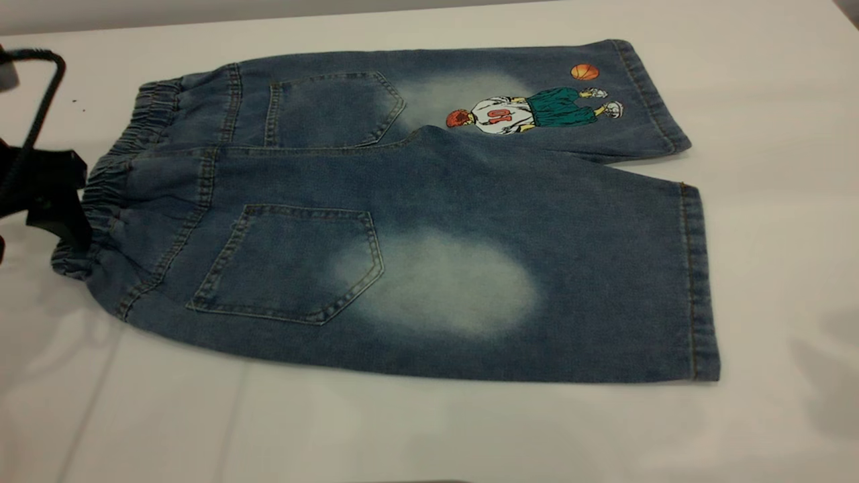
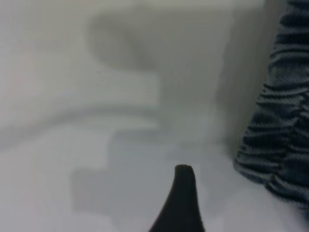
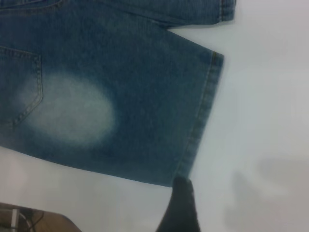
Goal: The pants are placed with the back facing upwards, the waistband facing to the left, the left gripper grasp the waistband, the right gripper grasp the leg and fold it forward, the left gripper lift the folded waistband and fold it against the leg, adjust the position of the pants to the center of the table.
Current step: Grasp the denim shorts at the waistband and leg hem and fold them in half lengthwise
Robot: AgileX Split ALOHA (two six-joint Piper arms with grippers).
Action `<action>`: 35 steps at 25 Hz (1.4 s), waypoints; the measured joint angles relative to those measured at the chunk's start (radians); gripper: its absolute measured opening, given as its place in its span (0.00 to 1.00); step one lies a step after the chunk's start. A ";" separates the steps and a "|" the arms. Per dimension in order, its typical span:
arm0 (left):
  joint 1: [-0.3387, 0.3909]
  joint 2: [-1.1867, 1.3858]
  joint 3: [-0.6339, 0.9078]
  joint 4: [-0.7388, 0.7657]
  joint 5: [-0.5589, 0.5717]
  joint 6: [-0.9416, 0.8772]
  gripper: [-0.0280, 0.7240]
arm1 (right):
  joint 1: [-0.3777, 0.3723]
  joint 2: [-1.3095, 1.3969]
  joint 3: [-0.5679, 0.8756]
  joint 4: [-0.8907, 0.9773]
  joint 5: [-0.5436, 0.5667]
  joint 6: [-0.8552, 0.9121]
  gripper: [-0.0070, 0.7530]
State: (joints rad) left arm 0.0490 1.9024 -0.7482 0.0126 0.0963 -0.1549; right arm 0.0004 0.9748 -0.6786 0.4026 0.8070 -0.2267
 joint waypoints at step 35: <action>-0.124 0.026 -0.249 0.000 0.351 0.065 0.16 | 0.490 0.758 -0.010 -0.068 -0.239 -0.126 0.73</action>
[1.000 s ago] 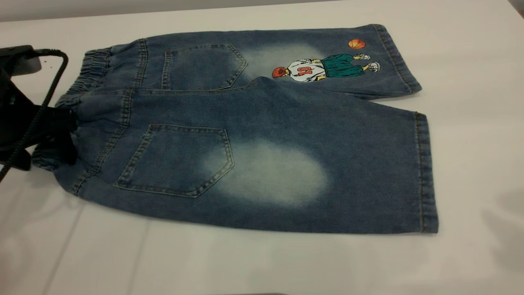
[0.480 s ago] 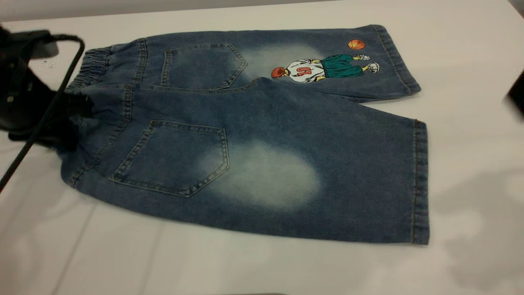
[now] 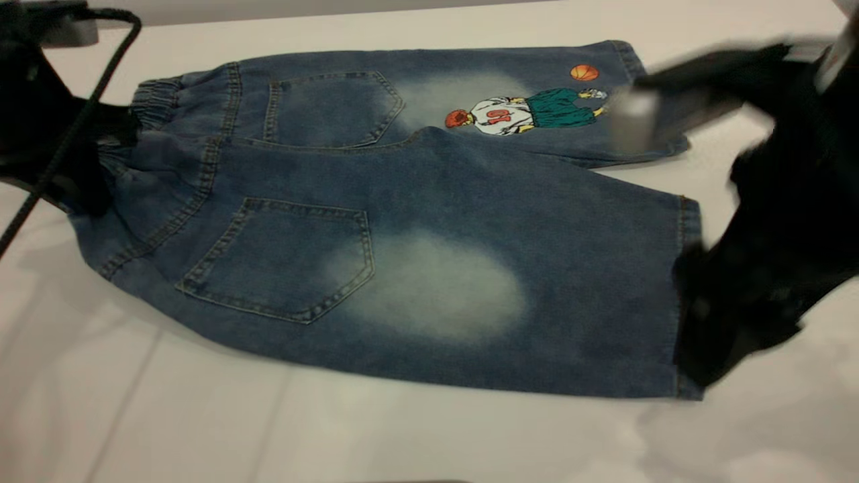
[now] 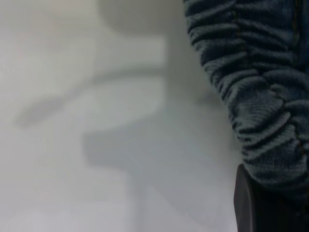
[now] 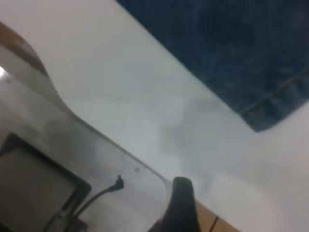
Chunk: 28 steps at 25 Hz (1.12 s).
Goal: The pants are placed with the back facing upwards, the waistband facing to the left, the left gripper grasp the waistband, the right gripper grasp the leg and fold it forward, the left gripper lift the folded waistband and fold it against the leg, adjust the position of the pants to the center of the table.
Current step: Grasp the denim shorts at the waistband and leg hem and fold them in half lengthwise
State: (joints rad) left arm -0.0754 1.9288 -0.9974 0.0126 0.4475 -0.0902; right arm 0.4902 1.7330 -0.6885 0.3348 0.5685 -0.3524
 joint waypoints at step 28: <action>-0.001 0.000 -0.078 -0.005 0.106 0.023 0.16 | 0.068 0.254 -0.008 0.004 -0.333 -0.052 0.66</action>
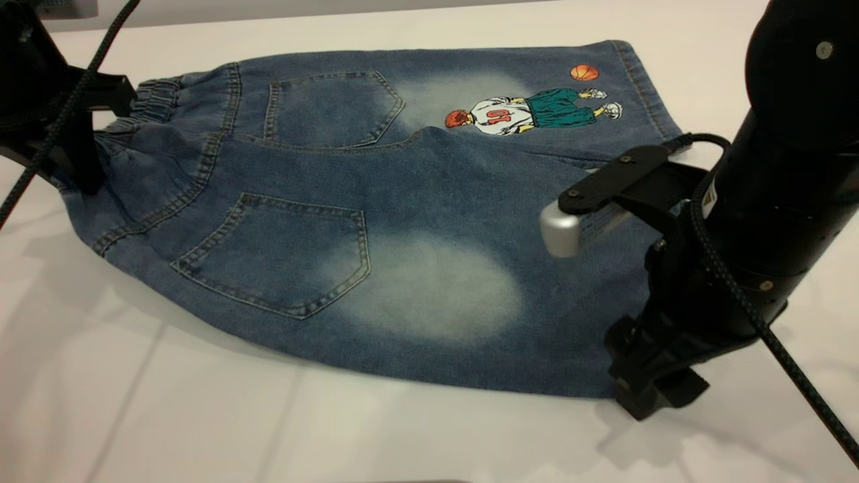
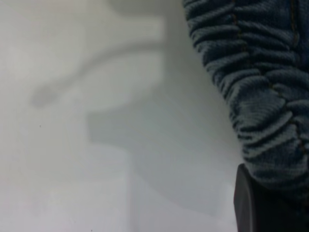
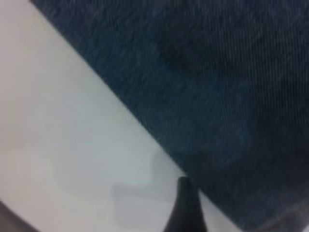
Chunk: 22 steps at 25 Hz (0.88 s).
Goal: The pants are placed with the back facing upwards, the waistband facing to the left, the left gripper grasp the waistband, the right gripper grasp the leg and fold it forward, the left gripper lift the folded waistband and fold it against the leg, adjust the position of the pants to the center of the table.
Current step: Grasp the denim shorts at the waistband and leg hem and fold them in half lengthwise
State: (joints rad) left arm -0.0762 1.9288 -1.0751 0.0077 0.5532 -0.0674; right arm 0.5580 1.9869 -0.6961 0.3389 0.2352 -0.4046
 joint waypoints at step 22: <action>0.000 0.000 -0.337 -0.089 0.309 -0.043 0.16 | -0.224 -0.256 -0.357 -0.073 0.316 0.001 0.07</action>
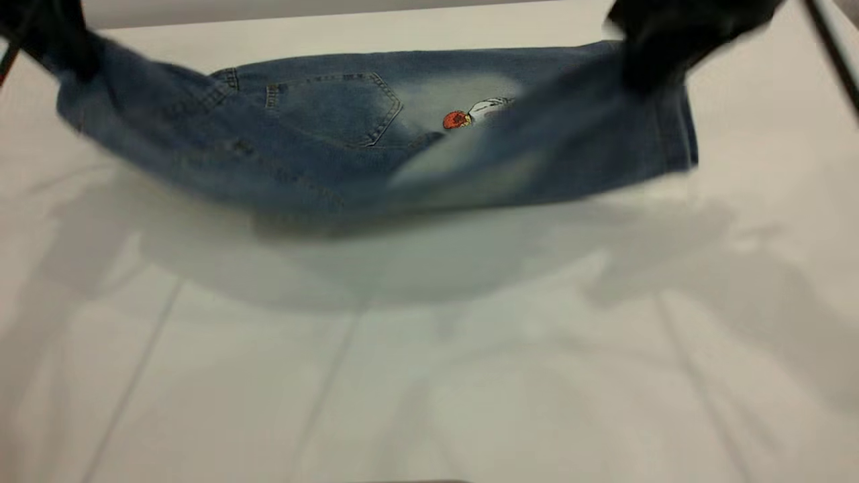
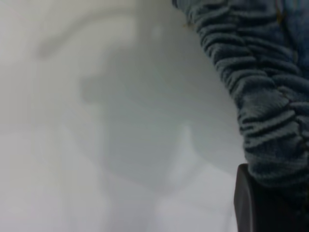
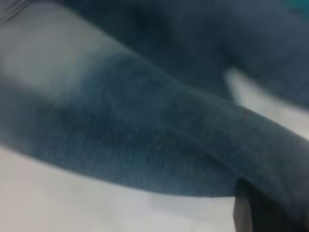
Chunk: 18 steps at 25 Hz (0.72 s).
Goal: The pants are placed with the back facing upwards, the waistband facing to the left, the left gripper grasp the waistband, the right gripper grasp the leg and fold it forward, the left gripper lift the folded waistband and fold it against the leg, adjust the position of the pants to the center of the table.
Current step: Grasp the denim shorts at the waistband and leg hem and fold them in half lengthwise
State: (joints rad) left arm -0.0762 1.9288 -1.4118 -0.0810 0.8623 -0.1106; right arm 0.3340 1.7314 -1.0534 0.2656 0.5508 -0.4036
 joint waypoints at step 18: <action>0.000 0.120 -0.009 -0.219 -0.301 -0.478 0.16 | -0.214 0.353 -0.461 0.036 0.177 0.030 0.07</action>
State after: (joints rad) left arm -0.0762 2.0483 -1.4213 -0.2997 0.5610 -0.5883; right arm 0.1198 2.0842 -1.5143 0.3020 0.7274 -0.3739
